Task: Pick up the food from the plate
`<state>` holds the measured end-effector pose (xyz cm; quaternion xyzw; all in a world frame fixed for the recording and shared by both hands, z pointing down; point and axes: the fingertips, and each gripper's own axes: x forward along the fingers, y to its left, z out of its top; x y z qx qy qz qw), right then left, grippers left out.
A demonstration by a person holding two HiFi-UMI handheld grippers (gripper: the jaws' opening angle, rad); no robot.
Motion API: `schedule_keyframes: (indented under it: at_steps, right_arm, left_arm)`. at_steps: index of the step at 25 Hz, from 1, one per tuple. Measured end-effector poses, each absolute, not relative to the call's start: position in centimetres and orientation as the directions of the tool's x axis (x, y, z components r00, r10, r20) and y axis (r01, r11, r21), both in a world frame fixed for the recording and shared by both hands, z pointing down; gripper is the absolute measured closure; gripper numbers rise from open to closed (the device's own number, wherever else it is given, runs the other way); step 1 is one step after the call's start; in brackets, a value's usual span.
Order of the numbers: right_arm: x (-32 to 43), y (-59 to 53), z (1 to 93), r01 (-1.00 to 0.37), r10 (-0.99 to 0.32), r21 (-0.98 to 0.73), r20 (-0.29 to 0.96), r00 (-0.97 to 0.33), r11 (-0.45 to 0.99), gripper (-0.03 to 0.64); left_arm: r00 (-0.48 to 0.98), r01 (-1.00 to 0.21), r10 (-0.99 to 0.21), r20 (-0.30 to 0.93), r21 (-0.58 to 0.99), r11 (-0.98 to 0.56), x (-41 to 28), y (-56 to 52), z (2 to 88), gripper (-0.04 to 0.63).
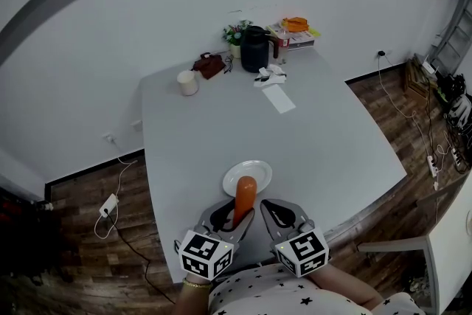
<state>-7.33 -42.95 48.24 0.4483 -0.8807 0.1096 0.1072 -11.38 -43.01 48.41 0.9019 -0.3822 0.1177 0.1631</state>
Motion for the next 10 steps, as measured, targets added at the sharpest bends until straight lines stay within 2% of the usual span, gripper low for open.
schedule_keyframes:
  at_steps: [10]
  right_arm:
    - [-7.46, -43.44, 48.29, -0.816, -0.768, -0.097, 0.288, -0.572, 0.571, 0.618]
  left_arm:
    - [0.682, -0.728, -0.659, 0.318, 0.208, -0.653, -11.75, -43.72, 48.04, 0.41]
